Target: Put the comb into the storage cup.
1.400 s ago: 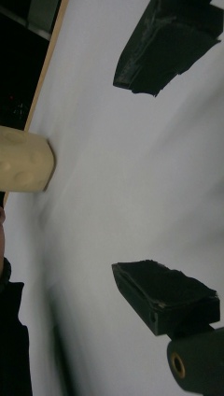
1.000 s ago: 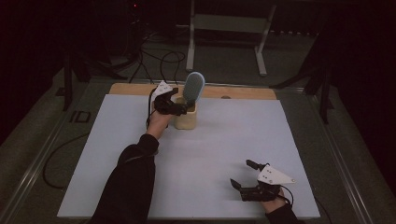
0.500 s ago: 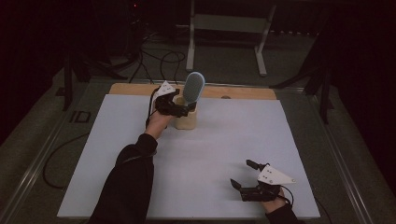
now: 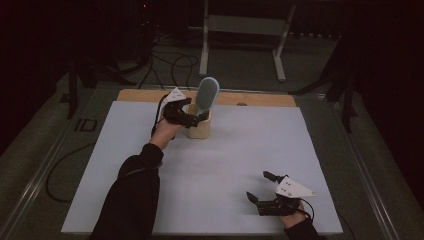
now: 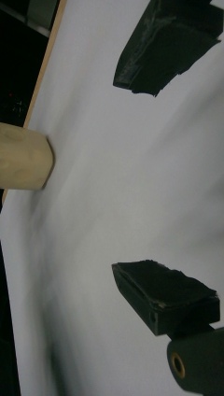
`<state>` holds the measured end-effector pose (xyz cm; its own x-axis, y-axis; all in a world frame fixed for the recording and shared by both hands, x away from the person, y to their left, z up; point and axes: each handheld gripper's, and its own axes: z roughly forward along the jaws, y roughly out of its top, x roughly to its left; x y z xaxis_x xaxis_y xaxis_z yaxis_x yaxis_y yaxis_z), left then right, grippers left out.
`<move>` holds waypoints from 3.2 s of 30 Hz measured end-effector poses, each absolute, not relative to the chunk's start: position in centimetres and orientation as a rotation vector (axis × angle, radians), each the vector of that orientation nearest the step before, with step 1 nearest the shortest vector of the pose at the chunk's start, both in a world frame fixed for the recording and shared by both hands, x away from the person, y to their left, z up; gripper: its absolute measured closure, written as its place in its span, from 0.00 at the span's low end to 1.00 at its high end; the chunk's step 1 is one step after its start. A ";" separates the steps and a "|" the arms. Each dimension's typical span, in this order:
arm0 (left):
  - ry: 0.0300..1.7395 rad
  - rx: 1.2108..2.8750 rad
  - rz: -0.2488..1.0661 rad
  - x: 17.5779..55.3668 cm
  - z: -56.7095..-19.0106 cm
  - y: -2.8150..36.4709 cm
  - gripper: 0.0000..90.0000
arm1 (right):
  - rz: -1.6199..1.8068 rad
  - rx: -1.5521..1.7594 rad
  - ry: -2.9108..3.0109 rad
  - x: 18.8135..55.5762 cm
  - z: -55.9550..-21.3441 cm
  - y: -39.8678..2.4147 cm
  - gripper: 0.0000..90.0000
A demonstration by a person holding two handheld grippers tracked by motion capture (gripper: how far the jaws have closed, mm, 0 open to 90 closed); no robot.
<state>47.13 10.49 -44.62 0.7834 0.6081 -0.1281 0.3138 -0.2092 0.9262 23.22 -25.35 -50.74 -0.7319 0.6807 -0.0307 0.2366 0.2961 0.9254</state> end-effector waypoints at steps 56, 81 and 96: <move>0.681 1.913 0.310 41.1 -43.3 19.2 0.00 | 1.400 0.819 2.152 23.3 -50.8 -25.0 0.11; 0.693 1.953 0.329 36.6 -43.8 22.7 0.00 | 1.394 0.813 2.156 23.3 -50.8 -24.9 0.11; 0.701 1.985 0.324 33.5 -45.6 24.0 0.00 | 1.390 0.810 2.163 23.3 -50.8 -24.8 0.11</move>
<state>33.49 24.01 -45.64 0.7990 0.5981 -0.0623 0.3405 -0.3645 0.8667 23.35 -24.75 -50.81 -0.7304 0.6811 -0.0511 0.2362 0.3221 0.9168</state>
